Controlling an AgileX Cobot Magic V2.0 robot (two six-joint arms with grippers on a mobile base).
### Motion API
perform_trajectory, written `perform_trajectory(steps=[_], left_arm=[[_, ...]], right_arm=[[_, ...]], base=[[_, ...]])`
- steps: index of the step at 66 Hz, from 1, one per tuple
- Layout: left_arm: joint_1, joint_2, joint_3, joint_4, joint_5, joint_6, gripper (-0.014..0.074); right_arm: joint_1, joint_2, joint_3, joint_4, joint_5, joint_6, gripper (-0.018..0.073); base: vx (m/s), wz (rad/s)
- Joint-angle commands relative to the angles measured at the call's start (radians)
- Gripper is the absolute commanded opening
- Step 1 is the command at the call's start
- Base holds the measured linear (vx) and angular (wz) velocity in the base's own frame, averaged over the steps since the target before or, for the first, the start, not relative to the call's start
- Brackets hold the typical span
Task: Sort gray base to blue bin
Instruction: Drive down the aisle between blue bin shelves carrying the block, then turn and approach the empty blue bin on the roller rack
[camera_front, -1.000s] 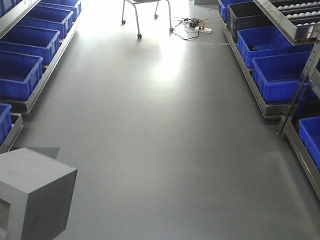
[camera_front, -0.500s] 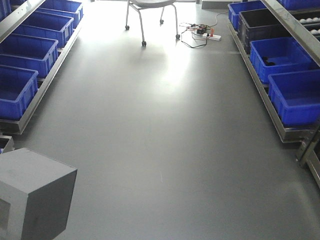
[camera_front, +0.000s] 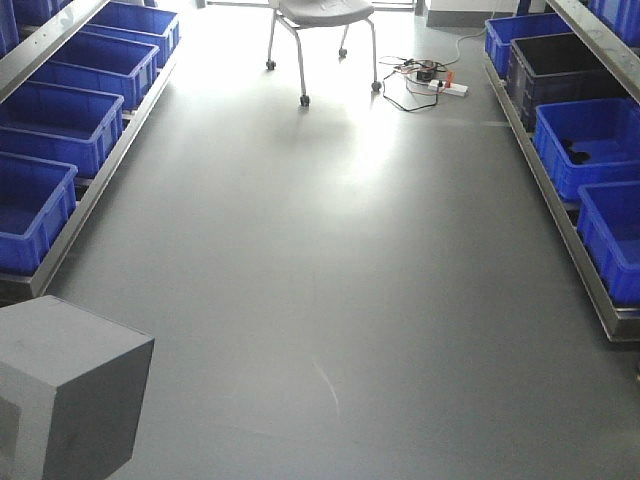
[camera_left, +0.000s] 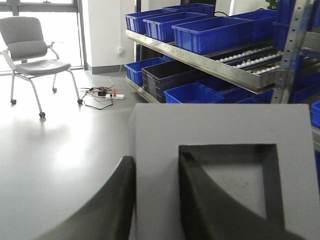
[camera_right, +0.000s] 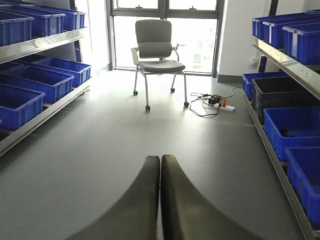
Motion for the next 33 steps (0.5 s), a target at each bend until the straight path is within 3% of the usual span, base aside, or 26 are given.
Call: perform_trajectory(steps=[1,18,33], left_arm=[[-0.006,0.008,-0.028,-0.011,-0.104,-0.012,-0.0006],[-0.006,0.008,-0.028,-0.011,-0.104,-0.012,-0.0006],[-0.006,0.008,-0.028,-0.011,-0.104,-0.012,-0.0006]], right_arm=[[-0.005,-0.011,0.014,-0.011,-0.078,-0.005,-0.0009],[-0.005,-0.011,0.014,-0.011,-0.078,-0.005,-0.0009],[-0.006,-0.011,0.014,-0.011,-0.078,-0.005,-0.0009]], base=[[0.37,0.08],[0.35,0.18],[0.34,0.61]])
